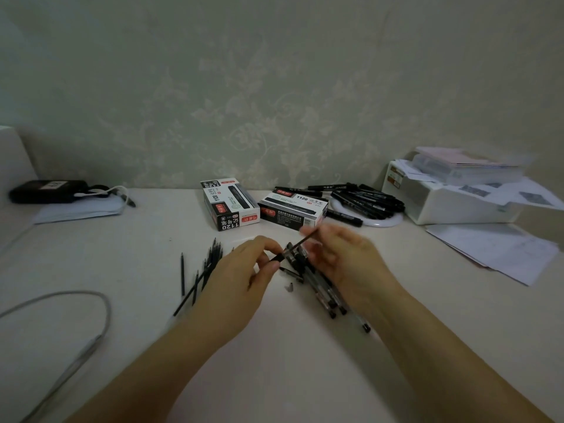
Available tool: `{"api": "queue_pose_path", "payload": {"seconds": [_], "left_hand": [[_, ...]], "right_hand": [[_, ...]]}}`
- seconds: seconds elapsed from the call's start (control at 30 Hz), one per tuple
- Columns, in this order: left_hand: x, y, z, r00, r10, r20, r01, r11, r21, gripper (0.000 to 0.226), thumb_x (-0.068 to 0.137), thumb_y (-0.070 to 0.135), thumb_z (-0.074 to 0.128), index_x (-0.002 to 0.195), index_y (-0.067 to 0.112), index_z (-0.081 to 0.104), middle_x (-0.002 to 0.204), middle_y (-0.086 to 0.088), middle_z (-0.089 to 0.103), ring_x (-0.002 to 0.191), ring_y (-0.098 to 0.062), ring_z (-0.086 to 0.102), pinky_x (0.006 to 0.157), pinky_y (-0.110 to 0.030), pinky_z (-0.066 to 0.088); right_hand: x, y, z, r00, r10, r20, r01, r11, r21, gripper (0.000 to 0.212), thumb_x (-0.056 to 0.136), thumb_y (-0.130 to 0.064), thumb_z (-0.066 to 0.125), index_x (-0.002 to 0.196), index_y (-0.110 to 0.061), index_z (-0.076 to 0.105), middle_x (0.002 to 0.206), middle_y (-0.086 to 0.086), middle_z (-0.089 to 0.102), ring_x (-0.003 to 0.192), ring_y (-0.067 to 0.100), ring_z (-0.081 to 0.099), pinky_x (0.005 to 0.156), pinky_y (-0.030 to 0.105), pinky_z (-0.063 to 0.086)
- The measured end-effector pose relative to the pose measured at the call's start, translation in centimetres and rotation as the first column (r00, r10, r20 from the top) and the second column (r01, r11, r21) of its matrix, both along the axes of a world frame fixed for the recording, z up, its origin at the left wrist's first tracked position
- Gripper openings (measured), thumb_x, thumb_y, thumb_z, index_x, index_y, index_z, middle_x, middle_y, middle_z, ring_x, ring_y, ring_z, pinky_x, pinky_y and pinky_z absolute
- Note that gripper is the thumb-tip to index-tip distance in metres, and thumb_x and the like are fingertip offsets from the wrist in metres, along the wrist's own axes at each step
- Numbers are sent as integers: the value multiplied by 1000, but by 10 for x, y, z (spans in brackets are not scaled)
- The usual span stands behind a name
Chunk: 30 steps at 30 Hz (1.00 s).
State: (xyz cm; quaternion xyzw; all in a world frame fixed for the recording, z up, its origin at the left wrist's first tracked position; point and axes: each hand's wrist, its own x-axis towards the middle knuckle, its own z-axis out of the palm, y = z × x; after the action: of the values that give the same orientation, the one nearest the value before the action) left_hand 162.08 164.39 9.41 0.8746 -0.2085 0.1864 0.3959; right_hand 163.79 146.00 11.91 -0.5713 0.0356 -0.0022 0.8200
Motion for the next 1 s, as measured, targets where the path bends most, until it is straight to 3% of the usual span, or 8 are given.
{"api": "queue_pose_path", "payload": {"seconds": [0.1, 0.17, 0.27, 0.37, 0.43, 0.63, 0.8, 1.0], "left_hand": [[3, 4, -2, 999, 31, -36, -31, 999, 8, 13, 96, 29, 51, 106, 36, 57, 83, 12, 56, 63, -2, 53, 59, -14, 43], [4, 6, -2, 995, 56, -81, -56, 998, -1, 13, 97, 28, 51, 107, 34, 57, 85, 11, 57, 65, -6, 56, 61, -21, 48], [5, 8, -3, 990, 104, -96, -104, 995, 4, 11, 96, 26, 54, 104, 30, 60, 84, 8, 59, 71, -9, 59, 66, -23, 48], [7, 12, -4, 975, 178, -132, -175, 984, 34, 10, 95, 25, 57, 101, 27, 64, 85, 9, 60, 79, -4, 58, 74, -22, 48], [9, 17, -5, 964, 228, -134, -218, 972, 87, 8, 93, 26, 60, 98, 25, 66, 85, 11, 60, 76, 0, 55, 67, -13, 42], [10, 32, 0, 904, 409, -122, -378, 900, 218, 15, 86, 30, 66, 78, 18, 66, 69, 5, 58, 63, -6, 53, 52, -17, 33], [3, 25, 3, 914, 367, -173, -306, 904, 299, 28, 74, 49, 73, 69, 25, 59, 66, 9, 57, 60, -2, 53, 50, -18, 33], [2, 26, 2, 886, 419, -197, -298, 842, 449, 28, 82, 43, 66, 67, 24, 54, 67, 6, 57, 65, -10, 58, 58, -25, 47]], "right_hand": [[16, -42, 15, 920, -381, 95, 382, 924, -1, 19, 101, -17, 52, 107, -5, 65, 87, 0, 73, 79, 11, 68, 69, 23, 57], [25, -72, 12, 826, -530, 193, 563, 762, -319, 14, 98, -19, 58, 106, -10, 66, 86, -1, 70, 85, 15, 66, 77, 29, 55], [34, -91, -11, 870, -429, 243, 455, 512, -728, 11, 94, -23, 65, 99, -15, 71, 89, 0, 72, 79, 12, 64, 85, 35, 54], [43, -91, -31, 911, -346, 224, 349, 356, -867, 10, 90, -20, 71, 94, -12, 75, 91, 4, 73, 79, 15, 62, 80, 27, 47], [47, -89, -37, 919, -323, 227, 329, 307, -893, 10, 88, -20, 73, 91, -11, 76, 89, 7, 74, 78, 16, 62, 76, 24, 44], [49, -85, -40, 924, -285, 255, 326, 240, -914, 12, 89, -21, 71, 92, -10, 76, 91, 9, 74, 75, 15, 59, 74, 23, 42], [38, -71, -28, 874, -222, 432, 469, 155, -870, 13, 92, -18, 67, 102, -14, 74, 96, 5, 71, 74, 14, 59, 73, 25, 42], [8, -16, -15, 835, 8, 550, 505, 383, -773, 10, 91, -18, 67, 93, -24, 75, 85, -16, 66, 81, -4, 60, 70, 6, 43]]}}
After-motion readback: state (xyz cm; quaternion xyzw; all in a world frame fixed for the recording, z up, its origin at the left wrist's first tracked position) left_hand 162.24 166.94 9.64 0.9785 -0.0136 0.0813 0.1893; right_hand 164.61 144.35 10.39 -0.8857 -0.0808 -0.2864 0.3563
